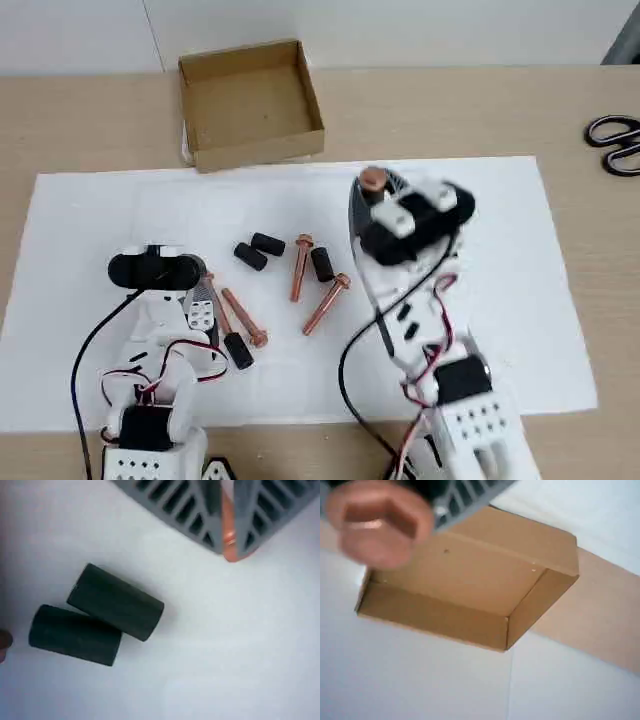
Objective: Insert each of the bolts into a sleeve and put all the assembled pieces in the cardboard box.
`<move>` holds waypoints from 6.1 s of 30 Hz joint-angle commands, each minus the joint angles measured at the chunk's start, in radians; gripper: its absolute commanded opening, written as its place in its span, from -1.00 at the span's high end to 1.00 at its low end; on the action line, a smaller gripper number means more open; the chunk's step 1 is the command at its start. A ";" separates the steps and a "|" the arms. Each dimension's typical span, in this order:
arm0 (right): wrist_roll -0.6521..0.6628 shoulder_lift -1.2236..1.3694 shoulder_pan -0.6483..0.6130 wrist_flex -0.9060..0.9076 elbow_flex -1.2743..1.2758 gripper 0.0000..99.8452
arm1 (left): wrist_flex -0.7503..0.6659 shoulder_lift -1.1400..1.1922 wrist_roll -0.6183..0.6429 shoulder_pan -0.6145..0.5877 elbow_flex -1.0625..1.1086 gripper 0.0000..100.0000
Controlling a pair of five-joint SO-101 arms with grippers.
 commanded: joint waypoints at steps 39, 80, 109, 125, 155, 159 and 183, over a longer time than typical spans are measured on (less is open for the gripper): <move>-0.011 2.219 -0.048 -0.114 -2.162 0.99 | 0.003 -0.011 0.008 0.009 -0.002 0.99; -0.015 2.629 -0.048 0.165 -2.799 0.99 | 0.003 -0.011 0.008 0.008 -0.002 0.99; 0.008 2.684 -0.016 0.377 -2.863 0.55 | 0.003 -0.011 0.008 0.008 -0.002 0.99; 0.008 2.646 -0.024 0.375 -2.894 0.55 | 0.003 -0.011 0.008 0.006 -0.002 0.99; 0.006 2.002 -0.093 1.357 -2.892 0.55 | 0.003 -0.011 0.006 0.006 -0.002 0.99; 0.006 1.954 -0.094 1.518 -2.892 0.55 | 0.003 -0.011 0.006 0.006 -0.002 0.99; 0.241 1.933 -0.277 1.592 -2.453 0.55 | 0.037 -0.012 0.003 -0.080 -0.005 0.99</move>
